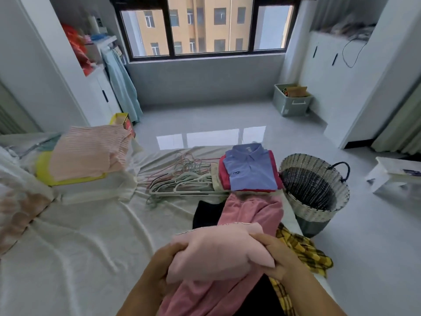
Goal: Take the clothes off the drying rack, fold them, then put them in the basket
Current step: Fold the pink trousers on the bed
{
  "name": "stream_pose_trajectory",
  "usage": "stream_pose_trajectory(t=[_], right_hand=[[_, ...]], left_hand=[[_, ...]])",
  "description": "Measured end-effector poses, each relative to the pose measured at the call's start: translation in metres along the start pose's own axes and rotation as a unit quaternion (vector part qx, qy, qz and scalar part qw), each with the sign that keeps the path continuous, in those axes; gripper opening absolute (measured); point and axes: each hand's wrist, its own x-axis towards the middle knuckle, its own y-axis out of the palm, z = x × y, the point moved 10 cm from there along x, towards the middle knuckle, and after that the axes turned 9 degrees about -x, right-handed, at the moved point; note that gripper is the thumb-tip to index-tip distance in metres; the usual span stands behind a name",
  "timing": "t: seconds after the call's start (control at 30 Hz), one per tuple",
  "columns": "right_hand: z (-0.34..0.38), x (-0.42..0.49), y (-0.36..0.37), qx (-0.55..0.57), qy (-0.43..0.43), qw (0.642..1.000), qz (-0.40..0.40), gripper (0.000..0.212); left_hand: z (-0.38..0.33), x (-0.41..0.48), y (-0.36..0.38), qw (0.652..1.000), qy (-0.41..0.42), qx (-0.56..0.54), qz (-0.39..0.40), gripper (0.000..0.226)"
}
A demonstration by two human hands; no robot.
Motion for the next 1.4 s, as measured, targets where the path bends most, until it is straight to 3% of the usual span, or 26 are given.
stream_pose_trajectory(t=[0.17,0.33,0.5,0.57,0.67,0.7,0.77,0.87,1.0,1.1,1.3,1.4], right_hand=[[0.05,0.023,-0.034,0.012,-0.019,1.0,-0.015,0.025],[0.105,0.07,-0.075,0.037,-0.017,0.997,-0.065,0.041],[0.18,0.122,-0.101,0.053,-0.034,0.994,-0.092,0.037],[0.215,0.146,-0.112,0.034,-0.041,0.992,-0.112,0.024],[0.281,0.181,-0.123,0.016,-0.079,0.989,-0.121,0.014],[0.304,0.191,-0.12,0.008,-0.098,0.989,-0.108,0.013],[0.334,0.214,-0.122,-0.009,-0.121,0.989,-0.089,0.028],[0.345,0.265,-0.145,-0.018,-0.134,0.987,-0.082,0.013],[0.285,0.353,-0.203,-0.163,-0.065,0.973,-0.149,0.017],[0.22,0.401,-0.249,-0.258,0.008,0.942,-0.213,0.018],[0.203,0.425,-0.271,-0.319,-0.082,0.897,-0.295,0.03],[0.206,0.423,-0.279,-0.375,-0.091,0.846,-0.37,0.028]], left_hand=[[-0.015,0.055,0.046,1.0,-0.016,0.02,-0.012,0.025],[-0.034,0.131,0.097,0.999,-0.037,0.006,-0.007,0.031],[-0.071,0.22,0.152,0.999,-0.042,0.034,0.007,0.037],[-0.092,0.253,0.181,0.998,-0.039,0.046,0.025,0.034],[-0.137,0.293,0.232,0.996,0.006,0.047,0.078,0.019],[-0.152,0.308,0.245,0.994,0.031,0.048,0.091,0.021],[-0.174,0.336,0.26,0.991,0.074,0.039,0.106,0.034],[-0.178,0.379,0.259,0.987,0.107,0.036,0.115,0.037],[-0.117,0.46,0.195,0.989,0.076,0.123,0.002,0.033],[-0.045,0.501,0.127,0.957,0.013,0.264,-0.12,0.035],[-0.013,0.508,0.092,0.933,0.071,0.267,-0.23,0.046],[-0.013,0.497,0.098,0.927,0.088,0.287,-0.227,0.047]])
